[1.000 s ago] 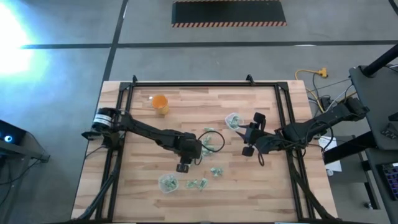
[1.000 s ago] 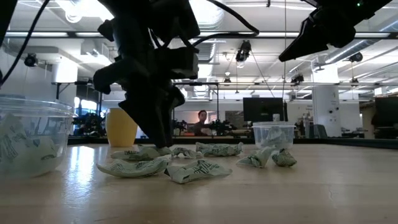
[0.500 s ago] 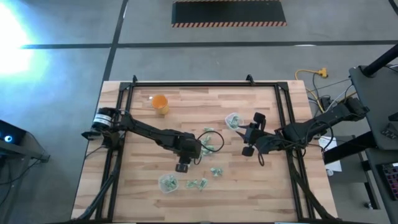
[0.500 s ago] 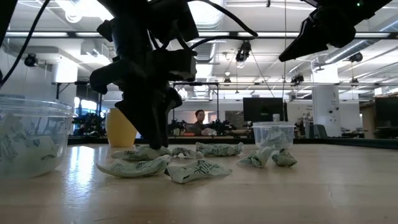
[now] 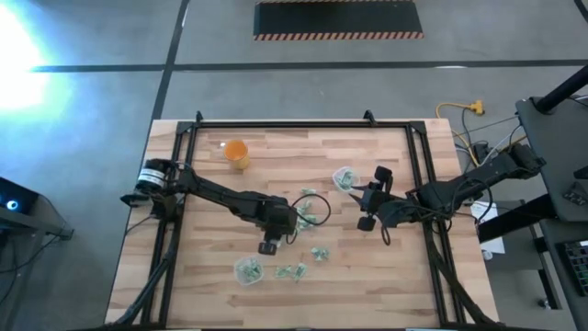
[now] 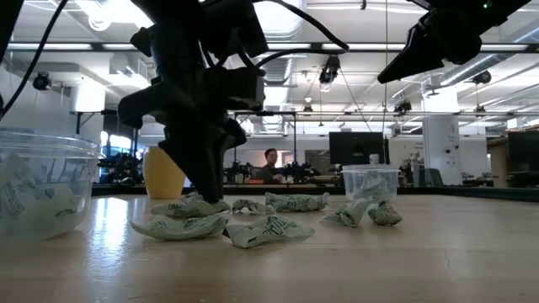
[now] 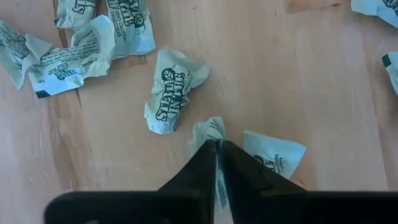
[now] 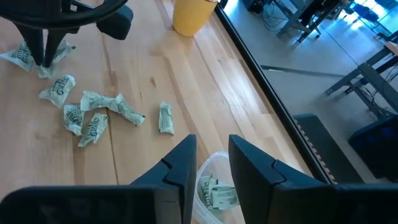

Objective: Pick and place Stevia / Truvia into bins
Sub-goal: Put the green stevia packet into the bottom transparent container

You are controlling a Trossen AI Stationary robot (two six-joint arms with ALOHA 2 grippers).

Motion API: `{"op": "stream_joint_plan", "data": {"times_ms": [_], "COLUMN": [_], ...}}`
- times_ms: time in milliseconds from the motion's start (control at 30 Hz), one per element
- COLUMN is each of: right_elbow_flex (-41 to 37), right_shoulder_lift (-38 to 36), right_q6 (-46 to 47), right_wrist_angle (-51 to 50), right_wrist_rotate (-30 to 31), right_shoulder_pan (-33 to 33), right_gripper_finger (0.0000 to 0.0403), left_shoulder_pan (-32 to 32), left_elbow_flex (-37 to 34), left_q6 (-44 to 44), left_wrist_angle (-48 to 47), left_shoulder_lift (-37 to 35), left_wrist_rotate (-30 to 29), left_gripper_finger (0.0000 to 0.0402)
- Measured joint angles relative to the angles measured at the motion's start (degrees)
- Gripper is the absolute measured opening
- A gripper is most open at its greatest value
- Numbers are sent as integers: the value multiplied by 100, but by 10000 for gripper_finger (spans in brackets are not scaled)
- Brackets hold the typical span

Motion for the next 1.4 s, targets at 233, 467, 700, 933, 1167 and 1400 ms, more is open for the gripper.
{"op": "stream_joint_plan", "data": {"times_ms": [233,467,700,933,1167,1400], "right_elbow_flex": [0,0,0,-28,-53,-104], "right_shoulder_lift": [0,0,0,4,4,4], "right_q6": [-2,-2,-2,0,67,286], "right_wrist_angle": [0,-1,-23,-28,-35,-30], "right_wrist_rotate": [-115,-129,-130,-131,-138,-293], "right_shoulder_pan": [0,0,-2,0,0,9], "right_gripper_finger": [88,79,76,82,73,73], "left_shoulder_pan": [0,-53,-281,-797,-1696,-2535], "left_elbow_flex": [1,146,149,146,87,68], "left_q6": [180,300,318,-58,-675,-1198], "left_wrist_angle": [-1,26,-18,-655,-1003,-1036], "left_shoulder_lift": [-3,-173,-409,-1036,-1701,-1725], "left_wrist_rotate": [-119,-758,-801,-1451,-1989,-2015], "left_gripper_finger": [1,0,0,0,0,0]}}
